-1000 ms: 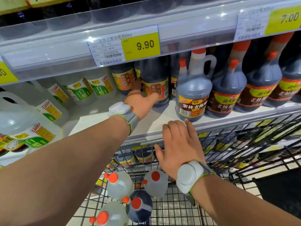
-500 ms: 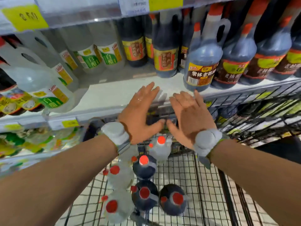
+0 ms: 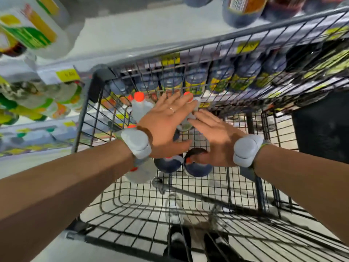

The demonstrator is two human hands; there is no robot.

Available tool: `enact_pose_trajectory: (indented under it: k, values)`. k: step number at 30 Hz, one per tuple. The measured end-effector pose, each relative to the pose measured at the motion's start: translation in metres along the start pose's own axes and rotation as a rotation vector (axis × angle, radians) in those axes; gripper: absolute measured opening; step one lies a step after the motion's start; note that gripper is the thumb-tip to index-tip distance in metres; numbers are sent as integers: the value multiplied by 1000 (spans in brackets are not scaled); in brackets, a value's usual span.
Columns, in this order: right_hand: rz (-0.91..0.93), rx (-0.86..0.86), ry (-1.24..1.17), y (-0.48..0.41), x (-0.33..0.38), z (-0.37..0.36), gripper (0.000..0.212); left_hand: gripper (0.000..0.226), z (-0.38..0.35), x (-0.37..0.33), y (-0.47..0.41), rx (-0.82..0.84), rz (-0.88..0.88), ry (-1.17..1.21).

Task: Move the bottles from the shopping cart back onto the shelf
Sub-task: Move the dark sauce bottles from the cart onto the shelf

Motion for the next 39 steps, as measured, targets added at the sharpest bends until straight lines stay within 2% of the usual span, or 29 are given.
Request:
enact_pose_trajectory:
  k: [3, 7, 9, 12, 13, 19, 22, 27, 30, 33, 35, 37, 39]
  values:
    - [-44, 120, -24, 16, 2, -26, 108, 103, -14, -5, 8, 29, 4, -153]
    - [-135, 141, -96, 27, -1, -41, 97, 106, -25, -9, 21, 49, 17, -241]
    - [-165, 147, -93, 28, -5, -43, 81, 105, -32, -8, 25, 69, 24, -260]
    - [-135, 159, -128, 29, 0, -43, 43, 104, -33, -6, 25, 89, 48, -260]
    - [-135, 165, -154, 29, -1, -43, 37, 104, -33, -7, 23, 96, 48, -255]
    - [-153, 102, -206, 20, -13, -24, 31, 99, -25, -12, 16, 97, 61, -196]
    - [-199, 41, -275, 13, -20, -7, 27, 105, -21, -7, 14, 101, 89, -96]
    - [-228, -109, -442, -4, -24, 45, 25, 111, -6, -1, 1, 47, 138, 213]
    - [-225, -285, -519, -12, -24, 87, 35, 112, 9, 3, -9, 2, 228, 452]
    - [-224, -421, -664, -18, -24, 123, 11, 116, 25, 9, -26, -91, 317, 783]
    - [-216, -464, -727, -20, -19, 135, 11, 120, 27, 12, -33, -138, 337, 962]
    - [-224, -522, -840, -22, -20, 147, 12, 115, 29, 13, -40, -143, 351, 1019]
    - [-222, -607, -924, -23, -25, 166, 20, 95, 36, 16, -46, -136, 363, 990]
Point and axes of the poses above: each hand's wrist, its own y-axis away from the middle knuckle, its own z-axis out of the back of the hand, x = y × z, the point moved 10 cm from there along -y, towards the middle knuckle, and after that the axes turned 6 degrees about -x, right-handed, at the moved point
